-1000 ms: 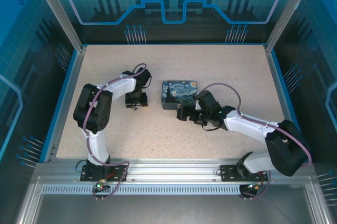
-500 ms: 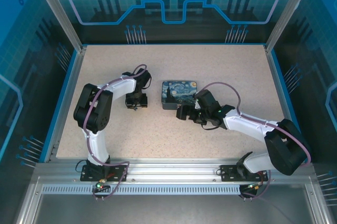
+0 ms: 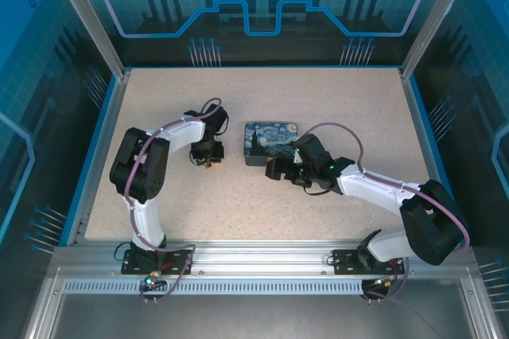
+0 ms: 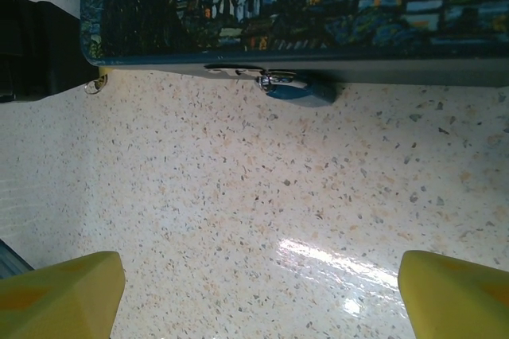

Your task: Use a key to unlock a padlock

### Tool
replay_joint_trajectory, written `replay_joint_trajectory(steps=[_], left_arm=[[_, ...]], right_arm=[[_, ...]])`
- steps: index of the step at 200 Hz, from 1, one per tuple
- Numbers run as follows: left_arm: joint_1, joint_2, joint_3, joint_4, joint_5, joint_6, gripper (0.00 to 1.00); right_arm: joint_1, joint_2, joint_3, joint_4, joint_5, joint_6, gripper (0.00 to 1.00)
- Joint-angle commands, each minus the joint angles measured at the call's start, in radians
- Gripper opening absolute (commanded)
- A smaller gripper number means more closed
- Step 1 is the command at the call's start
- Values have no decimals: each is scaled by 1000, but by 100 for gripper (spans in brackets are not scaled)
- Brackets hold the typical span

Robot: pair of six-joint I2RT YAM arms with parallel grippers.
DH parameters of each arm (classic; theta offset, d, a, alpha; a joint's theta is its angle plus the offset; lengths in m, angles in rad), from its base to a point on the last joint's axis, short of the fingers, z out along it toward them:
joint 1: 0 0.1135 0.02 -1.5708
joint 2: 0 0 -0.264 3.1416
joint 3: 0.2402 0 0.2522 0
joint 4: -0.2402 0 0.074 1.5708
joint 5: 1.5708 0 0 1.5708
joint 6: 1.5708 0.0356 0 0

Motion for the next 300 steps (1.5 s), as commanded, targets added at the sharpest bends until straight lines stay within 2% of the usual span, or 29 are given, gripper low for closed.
replay_joint_trajectory(steps=[1,75,137,181,259,300], left_arm=[[13,5,-48,-54,-29,-9,27],[13,-35,-70,-66,-28,-18,21],[11,-46,-70,-69,-23,-16,0],[11,-108,-51,-59,14,-38,0],[-17,-319,-138,84,112,-202,0],[-60,-372,-146,98,76,-240,0]], right_arm=[[14,8,34,-26,9,10,90],[15,28,66,-38,15,21,90],[14,32,73,-44,20,21,90],[14,25,73,-46,17,4,90],[14,0,28,56,-44,-68,89],[15,-23,23,69,-35,-147,88]])
